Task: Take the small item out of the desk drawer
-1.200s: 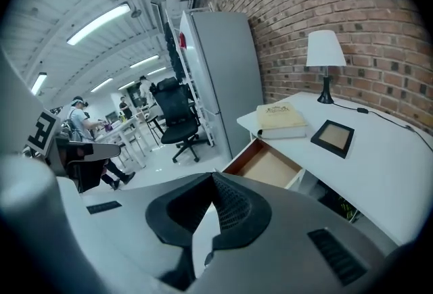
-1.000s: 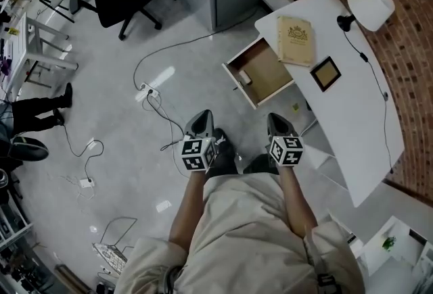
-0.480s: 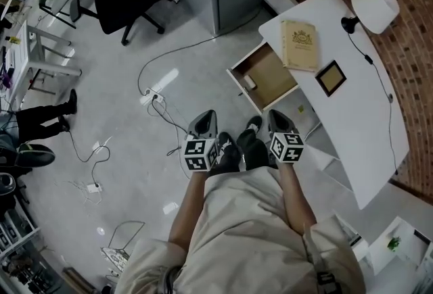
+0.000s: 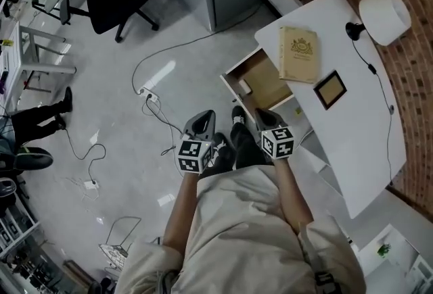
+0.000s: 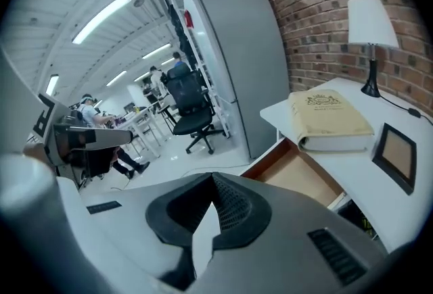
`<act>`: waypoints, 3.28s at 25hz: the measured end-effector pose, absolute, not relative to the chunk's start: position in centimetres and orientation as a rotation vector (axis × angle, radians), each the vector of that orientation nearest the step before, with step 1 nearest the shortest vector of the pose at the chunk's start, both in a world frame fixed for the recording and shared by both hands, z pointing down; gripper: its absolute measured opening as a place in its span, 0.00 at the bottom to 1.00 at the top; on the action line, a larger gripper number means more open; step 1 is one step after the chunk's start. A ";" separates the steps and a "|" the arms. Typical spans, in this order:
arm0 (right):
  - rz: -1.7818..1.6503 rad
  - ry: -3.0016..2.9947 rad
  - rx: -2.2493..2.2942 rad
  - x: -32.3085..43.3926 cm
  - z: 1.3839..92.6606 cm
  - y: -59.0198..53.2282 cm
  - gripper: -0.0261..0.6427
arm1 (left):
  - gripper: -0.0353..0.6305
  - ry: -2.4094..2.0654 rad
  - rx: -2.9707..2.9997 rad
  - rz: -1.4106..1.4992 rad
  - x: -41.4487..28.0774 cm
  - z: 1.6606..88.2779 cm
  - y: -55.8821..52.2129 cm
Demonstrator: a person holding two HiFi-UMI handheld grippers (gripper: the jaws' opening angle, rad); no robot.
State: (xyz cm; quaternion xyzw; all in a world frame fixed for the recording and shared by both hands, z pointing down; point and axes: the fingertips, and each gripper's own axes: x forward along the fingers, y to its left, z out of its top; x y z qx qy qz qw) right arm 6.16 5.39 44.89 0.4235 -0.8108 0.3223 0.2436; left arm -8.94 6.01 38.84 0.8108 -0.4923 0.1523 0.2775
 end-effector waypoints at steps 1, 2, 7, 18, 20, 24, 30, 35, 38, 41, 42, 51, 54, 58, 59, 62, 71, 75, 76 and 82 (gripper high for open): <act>0.868 -2.212 1.138 6.3 45.3 4.8 0.08 | 0.08 -1.311 2.169 0.428 -8.7 39.5 5.6; 0.859 -2.208 1.121 6.5 45.8 4.2 0.08 | 0.08 -1.301 2.161 0.447 -8.4 40.3 5.2; 0.835 -2.155 1.070 7.3 49.1 2.2 0.08 | 0.08 -1.253 2.145 0.504 -7.1 43.4 3.3; 0.925 -2.090 0.987 6.7 55.7 0.9 0.08 | 0.08 -1.178 2.128 0.535 -4.6 48.9 1.7; 0.919 -2.086 0.970 6.4 56.7 0.6 0.08 | 0.08 -1.173 2.132 0.526 -4.4 49.7 1.4; 0.911 -2.076 0.956 6.4 58.7 -0.2 0.08 | 0.08 -1.165 2.098 0.530 -4.3 51.5 0.8; 0.903 -2.044 0.945 6.9 62.5 -1.4 0.08 | 0.08 -1.154 2.091 0.545 -4.1 54.9 -0.5; 0.890 -2.018 0.913 7.8 65.9 -2.0 0.08 | 0.08 -1.156 2.074 0.538 -3.3 57.7 -1.5; 0.883 -2.001 0.888 8.4 67.8 -2.3 0.08 | 0.08 -1.160 2.061 0.540 -2.6 59.3 -1.9; 0.863 -1.997 0.859 8.3 69.6 -3.1 0.08 | 0.08 -1.160 2.051 0.534 -2.1 60.9 -2.5; 0.855 -1.996 0.846 8.1 70.2 -3.3 0.08 | 0.08 -1.153 2.048 0.535 -1.9 61.5 -2.4; 0.844 -1.977 0.751 7.0 74.8 -4.9 0.08 | 0.08 -1.145 2.017 0.541 -0.5 65.1 -2.8; 0.842 -1.974 0.726 7.1 76.1 -5.4 0.10 | 0.08 -1.145 2.015 0.552 0.1 66.2 -3.1; 0.840 -1.962 0.713 7.5 77.7 -6.0 0.12 | 0.08 -1.136 2.005 0.569 0.3 67.5 -3.5; 0.837 -1.959 0.710 7.5 78.1 -6.2 0.14 | 0.08 -1.135 2.004 0.572 0.2 67.7 -3.6; 0.832 -1.943 0.697 7.8 79.2 -6.3 0.16 | 0.08 -1.122 2.006 0.587 0.4 67.9 -3.7; 0.864 -1.876 0.601 7.8 83.0 -6.2 0.26 | 0.08 -1.107 2.003 0.605 0.9 68.6 -4.2; 0.900 -1.852 0.598 7.8 84.5 -6.2 0.28 | 0.08 -1.115 1.992 0.598 0.7 68.9 -4.4; 0.913 -1.848 0.603 7.7 84.7 -6.3 0.28 | 0.08 -1.114 1.990 0.597 0.6 68.9 -4.3; 0.901 -1.829 0.596 7.0 85.7 -6.4 0.30 | 0.08 -1.122 1.979 0.594 0.1 69.3 -4.0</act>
